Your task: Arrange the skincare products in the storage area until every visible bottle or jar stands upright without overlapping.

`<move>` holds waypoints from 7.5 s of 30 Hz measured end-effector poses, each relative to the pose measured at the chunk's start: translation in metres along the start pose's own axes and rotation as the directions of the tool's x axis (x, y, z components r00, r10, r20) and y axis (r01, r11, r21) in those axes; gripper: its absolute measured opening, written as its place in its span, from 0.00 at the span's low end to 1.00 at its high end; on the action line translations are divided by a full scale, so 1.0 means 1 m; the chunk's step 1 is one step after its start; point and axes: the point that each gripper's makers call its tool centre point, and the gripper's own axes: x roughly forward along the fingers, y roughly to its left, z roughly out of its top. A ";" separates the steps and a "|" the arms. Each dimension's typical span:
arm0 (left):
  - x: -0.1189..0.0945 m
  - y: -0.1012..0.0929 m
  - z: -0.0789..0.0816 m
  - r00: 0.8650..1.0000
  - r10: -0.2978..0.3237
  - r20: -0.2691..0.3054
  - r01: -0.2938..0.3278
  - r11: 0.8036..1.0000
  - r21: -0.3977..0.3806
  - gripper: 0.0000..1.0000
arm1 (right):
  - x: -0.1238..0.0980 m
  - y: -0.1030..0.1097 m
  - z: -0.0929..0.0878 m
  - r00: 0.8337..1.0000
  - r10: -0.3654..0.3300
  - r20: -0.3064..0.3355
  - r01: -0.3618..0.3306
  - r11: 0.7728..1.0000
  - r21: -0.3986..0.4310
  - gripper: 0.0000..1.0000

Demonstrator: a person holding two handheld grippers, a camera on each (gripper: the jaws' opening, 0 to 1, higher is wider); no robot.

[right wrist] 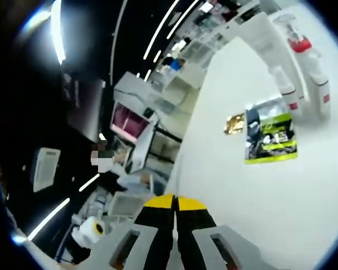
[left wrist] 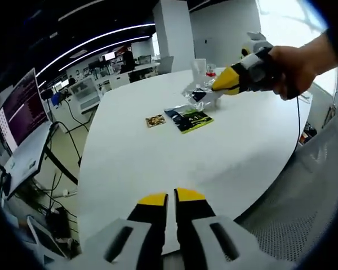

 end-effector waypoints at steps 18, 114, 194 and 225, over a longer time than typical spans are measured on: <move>0.002 -0.005 -0.003 1.000 -0.021 -0.018 0.021 1.000 0.012 0.00 | 0.042 -0.046 0.018 0.994 -0.112 0.010 0.111 0.991 0.076 0.00; 0.004 -0.003 -0.014 0.997 -0.017 -0.075 0.019 1.000 0.021 0.00 | 0.148 -0.113 0.039 0.781 -0.602 -0.169 0.171 0.466 -0.868 0.16; -0.021 -0.006 0.076 0.906 -0.029 0.423 0.112 0.978 -0.173 0.84 | -0.140 0.017 -0.048 0.888 -0.126 0.442 0.435 0.537 -0.722 0.86; -0.015 -0.005 0.063 0.935 -0.024 0.354 0.079 0.987 -0.142 0.74 | -0.132 0.012 -0.057 0.908 -0.155 0.389 0.407 0.544 -0.734 0.78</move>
